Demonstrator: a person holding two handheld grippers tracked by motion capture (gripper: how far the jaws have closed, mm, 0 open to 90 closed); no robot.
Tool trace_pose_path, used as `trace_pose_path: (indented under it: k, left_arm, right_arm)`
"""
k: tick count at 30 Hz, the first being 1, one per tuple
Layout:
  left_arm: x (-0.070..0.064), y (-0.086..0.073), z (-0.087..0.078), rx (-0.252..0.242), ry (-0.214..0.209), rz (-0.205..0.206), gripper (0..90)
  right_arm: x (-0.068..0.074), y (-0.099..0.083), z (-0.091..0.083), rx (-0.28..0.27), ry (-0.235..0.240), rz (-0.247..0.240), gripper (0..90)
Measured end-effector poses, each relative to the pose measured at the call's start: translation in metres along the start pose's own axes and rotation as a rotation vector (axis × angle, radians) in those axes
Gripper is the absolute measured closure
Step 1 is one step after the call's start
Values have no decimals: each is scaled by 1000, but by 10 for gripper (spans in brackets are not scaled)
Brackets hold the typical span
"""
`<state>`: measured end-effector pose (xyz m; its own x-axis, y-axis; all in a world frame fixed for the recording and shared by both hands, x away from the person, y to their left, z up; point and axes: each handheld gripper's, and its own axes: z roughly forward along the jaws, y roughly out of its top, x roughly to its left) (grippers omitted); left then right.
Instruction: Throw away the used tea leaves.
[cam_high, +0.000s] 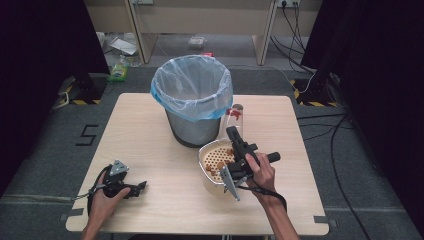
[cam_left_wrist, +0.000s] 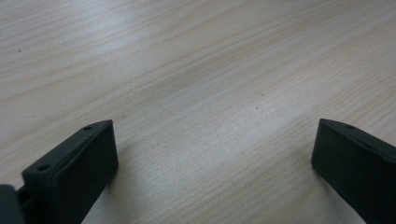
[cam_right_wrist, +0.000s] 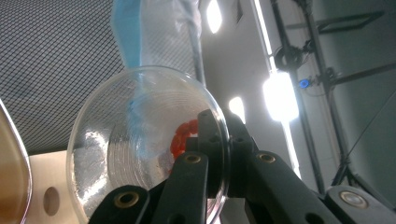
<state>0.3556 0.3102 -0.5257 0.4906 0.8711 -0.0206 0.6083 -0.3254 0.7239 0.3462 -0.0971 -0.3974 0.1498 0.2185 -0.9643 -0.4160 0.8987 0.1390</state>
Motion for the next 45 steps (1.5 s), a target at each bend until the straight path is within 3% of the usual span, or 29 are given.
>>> trace_pose_path:
  k: [4, 8, 13, 17, 27, 30, 31, 36, 45]
  left_arm:
    - [0, 0, 0, -1, 0, -1, 0]
    - [0, 0, 0, -1, 0, -2, 0]
    - [0, 0, 0, -1, 0, -1, 0]
    - [0, 0, 0, -1, 0, -2, 0]
    - [0, 0, 0, -1, -1, -2, 0]
    - [0, 0, 0, -1, -1, -2, 0]
    - [0, 0, 0, -1, -1, -2, 0]
    - [0, 0, 0, -1, -1, -2, 0]
    - [0, 1, 2, -1, -1, -2, 0]
  right_arm:
    - [-5, -3, 1, 25, 14, 58, 885]
    - [-15, -8, 6, 64, 49, 241, 884]
    - [-27, -19, 10, 95, 94, 425, 884]
    - [-29, -33, 14, 126, 132, 548, 884]
    - [-39, -57, 29, 173, 194, 787, 883]
    - [-40, -60, 32, 185, 205, 810, 883]
    - [-43, -63, 36, 190, 215, 840, 883]
    - [-53, -69, 48, 201, 235, 903, 882]
    - [-84, -74, 70, 220, 257, 943, 881]
